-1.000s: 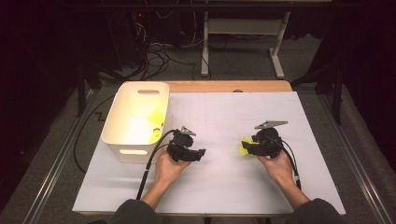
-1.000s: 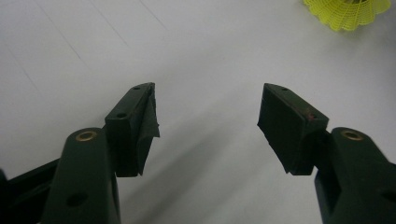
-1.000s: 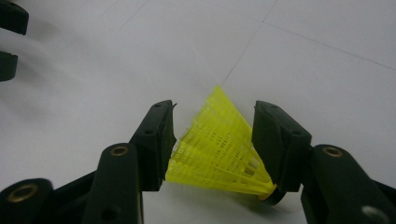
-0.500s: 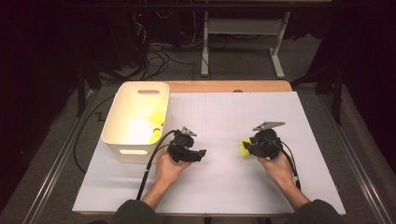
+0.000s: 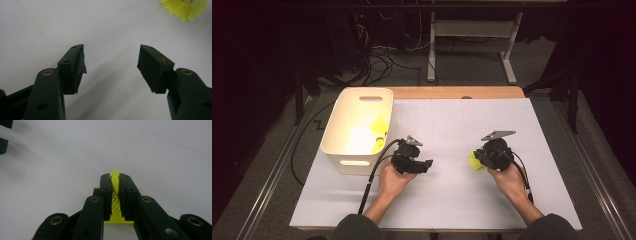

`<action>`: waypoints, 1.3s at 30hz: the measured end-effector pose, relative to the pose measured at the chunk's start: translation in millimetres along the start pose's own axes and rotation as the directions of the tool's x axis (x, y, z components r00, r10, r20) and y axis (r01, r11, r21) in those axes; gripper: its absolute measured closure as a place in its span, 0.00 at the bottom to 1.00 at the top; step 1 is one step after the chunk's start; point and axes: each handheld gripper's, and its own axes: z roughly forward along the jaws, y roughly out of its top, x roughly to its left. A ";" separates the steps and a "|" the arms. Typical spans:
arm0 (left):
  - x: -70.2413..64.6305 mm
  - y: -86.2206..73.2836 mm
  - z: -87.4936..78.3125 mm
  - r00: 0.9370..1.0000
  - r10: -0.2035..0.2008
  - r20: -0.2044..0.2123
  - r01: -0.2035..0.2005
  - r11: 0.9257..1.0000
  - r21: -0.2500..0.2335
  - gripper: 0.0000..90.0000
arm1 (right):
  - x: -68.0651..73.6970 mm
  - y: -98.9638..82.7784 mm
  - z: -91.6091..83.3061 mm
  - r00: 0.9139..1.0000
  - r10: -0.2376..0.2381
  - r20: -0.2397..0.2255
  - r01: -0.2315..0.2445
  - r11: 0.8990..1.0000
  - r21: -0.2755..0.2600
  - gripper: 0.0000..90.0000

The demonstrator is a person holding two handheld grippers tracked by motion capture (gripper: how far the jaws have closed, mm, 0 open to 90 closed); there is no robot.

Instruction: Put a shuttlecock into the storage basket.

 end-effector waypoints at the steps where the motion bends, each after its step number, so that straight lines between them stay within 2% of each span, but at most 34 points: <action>1: -0.1 0.1 -0.1 1.000 0.000 0.000 0.000 1.000 -0.001 0.44 | 0.1 -0.3 0.3 1.000 0.004 -0.002 -0.004 1.000 0.002 0.95; 7: -0.3 -0.1 -0.3 1.000 0.004 0.005 -0.004 1.000 0.004 0.44 | 0.4 -0.9 0.1 1.000 -0.003 0.005 0.003 1.000 0.009 1.00; 23: -2.9 4.4 -6.1 1.000 0.017 0.026 -0.016 1.000 -0.011 0.46 | 2.4 0.5 -6.1 0.999 -0.039 -0.001 0.039 0.999 -0.015 1.00; 30: -4.1 4.4 -5.3 0.999 0.030 0.043 -0.030 0.999 -0.012 0.47 | 3.6 4.5 -8.4 0.999 -0.045 -0.023 0.044 0.999 -0.025 1.00; 39: -3.4 5.4 -7.0 0.998 0.033 0.061 -0.032 0.999 -0.019 0.47 | 15.4 13.3 -7.1 0.996 -0.069 -0.064 0.067 0.997 -0.036 1.00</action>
